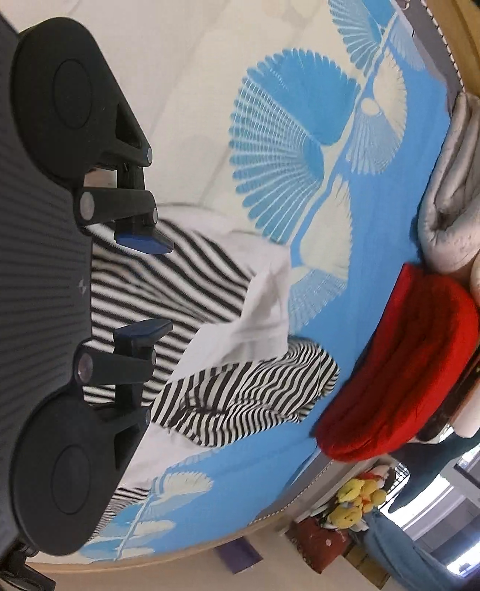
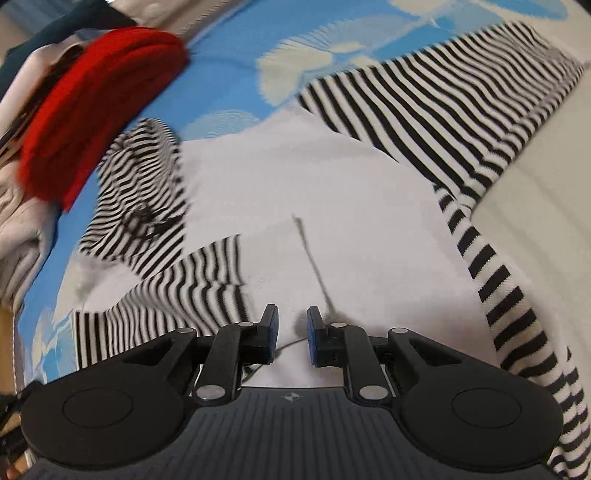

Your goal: Fold small clothes

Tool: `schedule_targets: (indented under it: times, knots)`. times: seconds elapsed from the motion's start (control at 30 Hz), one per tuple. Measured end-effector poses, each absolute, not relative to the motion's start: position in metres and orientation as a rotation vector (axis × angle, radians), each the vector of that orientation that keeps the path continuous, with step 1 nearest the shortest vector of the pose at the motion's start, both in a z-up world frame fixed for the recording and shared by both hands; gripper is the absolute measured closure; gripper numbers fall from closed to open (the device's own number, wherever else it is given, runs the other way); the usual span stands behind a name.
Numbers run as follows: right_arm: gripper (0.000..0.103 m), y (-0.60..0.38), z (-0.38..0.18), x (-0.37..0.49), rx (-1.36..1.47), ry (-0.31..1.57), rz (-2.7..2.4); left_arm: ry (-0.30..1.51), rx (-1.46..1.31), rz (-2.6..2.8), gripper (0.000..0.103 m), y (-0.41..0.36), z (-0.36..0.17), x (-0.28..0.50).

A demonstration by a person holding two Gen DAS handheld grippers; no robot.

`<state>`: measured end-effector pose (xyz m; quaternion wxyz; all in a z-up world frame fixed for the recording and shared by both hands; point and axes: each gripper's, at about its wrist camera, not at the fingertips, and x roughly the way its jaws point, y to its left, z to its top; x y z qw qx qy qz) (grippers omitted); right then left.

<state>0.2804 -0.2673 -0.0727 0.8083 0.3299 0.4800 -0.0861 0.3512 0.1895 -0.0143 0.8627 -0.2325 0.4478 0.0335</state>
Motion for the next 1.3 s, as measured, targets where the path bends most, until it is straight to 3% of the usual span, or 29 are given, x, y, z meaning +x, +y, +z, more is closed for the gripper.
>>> schedule_targets:
  times: [0.27, 0.4, 0.53, 0.57, 0.6, 0.87, 1.07, 1.17, 1.3]
  knots:
    - [0.086, -0.263, -0.088, 0.301, 0.633, 1.111, -0.239, 0.931, -0.475, 0.054, 0.061, 0.191, -0.004, 0.35]
    - [0.078, -0.262, -0.088, 0.307, 0.562, 1.109, -0.266, 0.933, -0.478, 0.06, 0.061, 0.196, -0.006, 0.353]
    - [0.076, -0.258, -0.09, 0.311, 0.544, 1.125, -0.197, 0.939, -0.472, 0.07, 0.061, 0.198, -0.009, 0.353]
    - [0.08, -0.255, -0.089, 0.312, 0.523, 1.121, -0.178, 0.942, -0.471, 0.074, 0.061, 0.199, -0.009, 0.353]
    - [0.096, -0.253, -0.086, 0.312, 0.509, 1.113, -0.159, 0.944, -0.47, 0.075, 0.061, 0.199, -0.01, 0.353]
    - [0.098, -0.251, -0.003, 0.29, 0.383, 0.633, -0.031, 0.983, -0.411, 0.005, 0.061, 0.183, -0.02, 0.355]
    - [0.097, -0.279, -0.061, 0.309, 0.346, 0.971, -0.353, 1.073, -0.384, -0.048, 0.066, 0.169, -0.045, 0.357]
    - [0.094, -0.278, -0.045, 0.307, 0.359, 0.862, -0.291, 1.093, -0.348, -0.108, 0.073, 0.157, -0.05, 0.355]
    - [0.092, -0.277, -0.038, 0.31, 0.433, 0.833, -0.149, 1.159, -0.293, -0.178, 0.073, 0.141, -0.068, 0.351]
